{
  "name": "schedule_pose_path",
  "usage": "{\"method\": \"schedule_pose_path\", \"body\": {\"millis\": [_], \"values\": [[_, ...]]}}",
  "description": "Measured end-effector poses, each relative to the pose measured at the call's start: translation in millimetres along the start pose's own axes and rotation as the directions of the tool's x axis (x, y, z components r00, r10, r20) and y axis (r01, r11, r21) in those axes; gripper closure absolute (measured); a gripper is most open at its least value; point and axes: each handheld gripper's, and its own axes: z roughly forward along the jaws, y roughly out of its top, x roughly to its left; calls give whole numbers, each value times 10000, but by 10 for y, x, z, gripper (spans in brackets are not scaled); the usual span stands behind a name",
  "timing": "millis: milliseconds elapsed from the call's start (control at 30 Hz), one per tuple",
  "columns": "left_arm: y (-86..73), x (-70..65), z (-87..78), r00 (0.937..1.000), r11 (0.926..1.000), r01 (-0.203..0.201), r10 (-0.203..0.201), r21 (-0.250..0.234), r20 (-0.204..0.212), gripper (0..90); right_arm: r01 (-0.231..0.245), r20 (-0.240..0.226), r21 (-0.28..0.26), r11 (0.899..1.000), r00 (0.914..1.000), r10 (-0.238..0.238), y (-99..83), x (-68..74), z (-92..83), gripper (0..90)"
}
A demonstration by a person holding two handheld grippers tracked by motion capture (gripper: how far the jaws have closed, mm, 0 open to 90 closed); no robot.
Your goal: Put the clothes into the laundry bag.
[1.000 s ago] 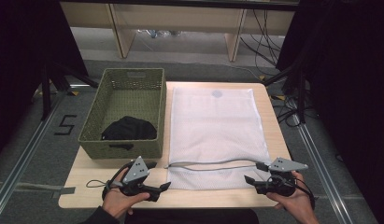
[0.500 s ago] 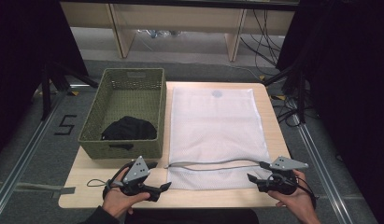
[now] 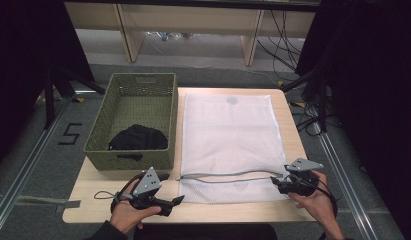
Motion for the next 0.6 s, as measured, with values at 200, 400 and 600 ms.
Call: {"method": "schedule_pose_path", "body": {"millis": [200,400,600], "values": [[3,2,-2,9998,9997,-169,171,189,-90,159,475,256,603,9971,9985,-492,91,-31,159,312],[3,0,5,9999,9998,-114,114,148,-46,159,1025,73,971,9900,9946,-1037,195,0,340,317],[3,14,11,9997,9993,-249,250,280,-27,159,1702,-142,1265,9772,9854,-1698,292,65,481,317]]}}
